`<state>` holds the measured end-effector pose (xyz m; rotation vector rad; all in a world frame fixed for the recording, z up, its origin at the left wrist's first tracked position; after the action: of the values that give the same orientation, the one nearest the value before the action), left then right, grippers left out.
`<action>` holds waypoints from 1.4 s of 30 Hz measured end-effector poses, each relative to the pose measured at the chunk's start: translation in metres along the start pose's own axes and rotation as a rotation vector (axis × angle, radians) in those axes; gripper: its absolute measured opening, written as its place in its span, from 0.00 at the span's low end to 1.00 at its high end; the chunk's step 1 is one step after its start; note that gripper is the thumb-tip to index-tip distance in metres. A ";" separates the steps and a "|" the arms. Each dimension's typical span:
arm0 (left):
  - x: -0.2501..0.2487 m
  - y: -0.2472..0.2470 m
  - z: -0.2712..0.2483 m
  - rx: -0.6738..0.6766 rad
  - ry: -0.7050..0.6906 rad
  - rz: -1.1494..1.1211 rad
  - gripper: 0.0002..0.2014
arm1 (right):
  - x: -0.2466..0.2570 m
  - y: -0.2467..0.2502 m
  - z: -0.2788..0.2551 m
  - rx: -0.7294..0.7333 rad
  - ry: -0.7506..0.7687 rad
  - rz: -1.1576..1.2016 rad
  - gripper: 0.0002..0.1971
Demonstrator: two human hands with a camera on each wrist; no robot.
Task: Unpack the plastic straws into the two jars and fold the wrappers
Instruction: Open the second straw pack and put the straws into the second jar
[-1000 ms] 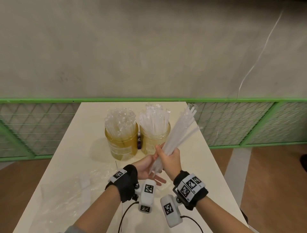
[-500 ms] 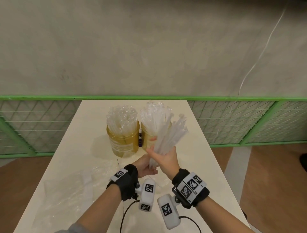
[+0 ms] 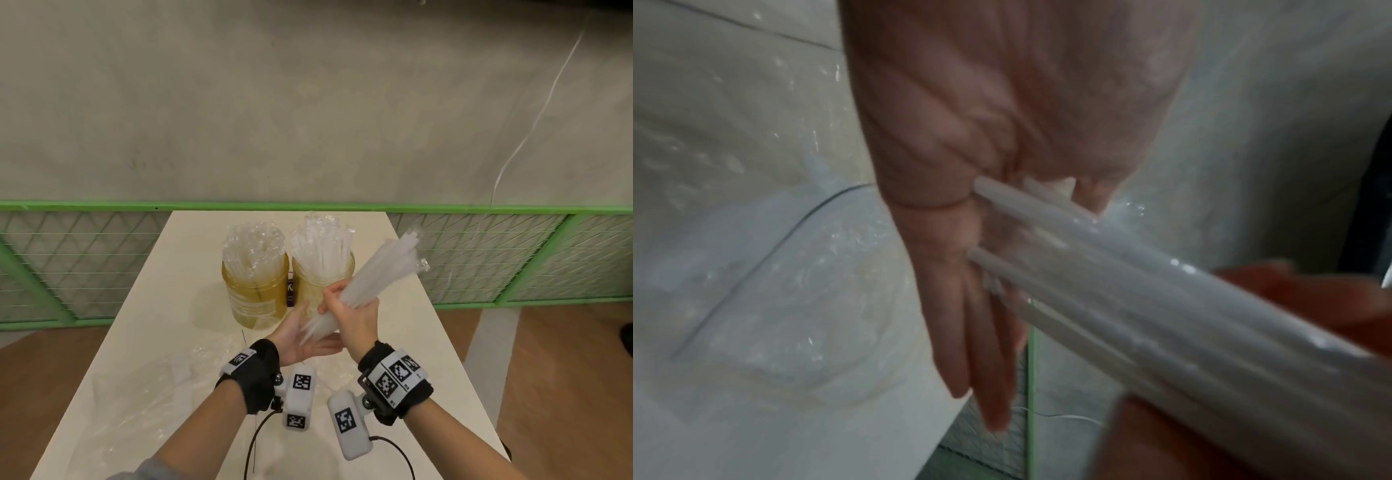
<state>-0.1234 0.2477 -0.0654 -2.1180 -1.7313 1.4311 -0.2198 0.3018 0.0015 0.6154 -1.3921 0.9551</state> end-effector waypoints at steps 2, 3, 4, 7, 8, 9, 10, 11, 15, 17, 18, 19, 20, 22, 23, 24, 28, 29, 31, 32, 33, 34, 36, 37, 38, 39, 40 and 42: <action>0.000 -0.004 -0.001 0.003 -0.056 -0.008 0.23 | -0.008 0.001 -0.001 -0.010 -0.051 -0.021 0.09; 0.000 -0.005 -0.002 0.002 -0.083 -0.019 0.18 | -0.011 0.001 -0.001 -0.023 -0.075 -0.029 0.07; 0.001 -0.006 -0.001 -0.008 -0.094 -0.022 0.16 | -0.015 0.002 0.001 -0.039 -0.093 -0.038 0.06; 0.003 -0.004 0.003 -0.107 -0.060 -0.013 0.18 | -0.014 0.007 0.004 -0.044 -0.071 -0.043 0.09; 0.001 0.000 0.007 -0.147 -0.066 -0.006 0.17 | -0.013 0.009 0.003 -0.020 -0.039 -0.057 0.10; -0.001 0.002 0.009 -0.177 -0.080 -0.007 0.16 | -0.010 0.010 0.001 0.002 -0.006 -0.064 0.09; -0.003 0.004 0.010 -0.201 -0.102 -0.001 0.14 | -0.008 0.013 -0.001 0.007 0.023 -0.043 0.09; -0.005 0.005 0.010 -0.224 -0.122 0.013 0.13 | -0.005 0.016 -0.003 -0.016 0.042 -0.006 0.09; -0.001 0.000 0.005 -0.272 -0.157 0.093 0.09 | -0.008 0.026 -0.003 -0.149 -0.015 0.104 0.08; 0.003 -0.004 0.005 -0.262 -0.145 0.088 0.10 | -0.013 0.026 -0.001 -0.173 -0.094 0.096 0.10; 0.005 -0.005 0.005 -0.263 -0.139 0.080 0.11 | -0.015 0.026 -0.001 -0.187 -0.118 0.087 0.08; 0.006 -0.005 0.006 -0.261 -0.132 0.073 0.13 | -0.015 0.026 0.000 -0.195 -0.125 0.064 0.06; 0.007 -0.005 0.007 -0.261 -0.125 0.082 0.15 | -0.016 0.027 0.000 -0.185 -0.111 0.027 0.06; 0.009 -0.004 0.007 -0.261 -0.110 0.094 0.18 | -0.018 0.027 -0.001 -0.147 -0.087 -0.015 0.08; 0.009 -0.004 0.007 -0.265 -0.107 0.090 0.18 | -0.019 0.026 -0.001 -0.113 -0.085 -0.013 0.07; 0.010 -0.004 0.007 -0.269 -0.103 0.079 0.19 | -0.018 0.025 -0.001 -0.068 -0.085 -0.018 0.04; 0.013 -0.007 0.004 -0.212 -0.082 0.076 0.21 | -0.004 0.021 0.015 0.024 -0.015 -0.133 0.04; 0.014 -0.006 0.004 -0.200 -0.079 0.058 0.21 | 0.003 0.021 0.022 0.018 0.015 -0.156 0.03; 0.011 -0.002 0.004 -0.213 -0.097 0.016 0.21 | 0.018 0.022 0.041 -0.022 0.080 -0.198 0.08; 0.009 0.000 0.003 -0.238 -0.116 0.030 0.21 | 0.026 0.023 0.052 -0.050 0.110 -0.204 0.09; 0.007 0.002 0.004 -0.269 -0.139 0.068 0.21 | 0.032 0.024 0.063 -0.088 0.145 -0.204 0.10; 0.005 0.004 0.005 -0.302 -0.168 0.123 0.20 | 0.037 0.025 0.074 -0.128 0.178 -0.210 0.12; -0.002 0.005 0.008 -0.374 -0.257 0.256 0.18 | 0.041 0.021 0.094 -0.163 0.243 -0.284 0.09; -0.006 0.004 0.009 -0.407 -0.318 0.318 0.16 | 0.042 0.018 0.102 -0.169 0.273 -0.330 0.11; -0.011 0.002 0.011 -0.436 -0.384 0.371 0.15 | 0.042 0.014 0.109 -0.168 0.282 -0.334 0.15; -0.016 0.000 0.012 -0.461 -0.455 0.421 0.15 | 0.040 0.010 0.116 -0.158 0.282 -0.280 0.16; -0.021 -0.004 0.012 -0.485 -0.532 0.462 0.14 | 0.038 0.004 0.122 -0.147 0.262 -0.212 0.12; -0.031 -0.013 0.014 -0.537 -0.694 0.526 0.17 | 0.034 -0.007 0.131 -0.161 0.211 -0.126 0.08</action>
<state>-0.1406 0.2218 -0.0470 -2.7180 -2.0393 2.2710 -0.2859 0.1951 0.0518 0.4611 -1.2136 0.7759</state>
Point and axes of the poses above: each hand's wrist, its own z-axis towards the middle knuckle, its own y-axis out of the back of the hand, x = y × z, the point moved 2 cm from there along z, towards the middle knuckle, and after that the axes turned 5 degrees about -x, right-handed, at the moved point
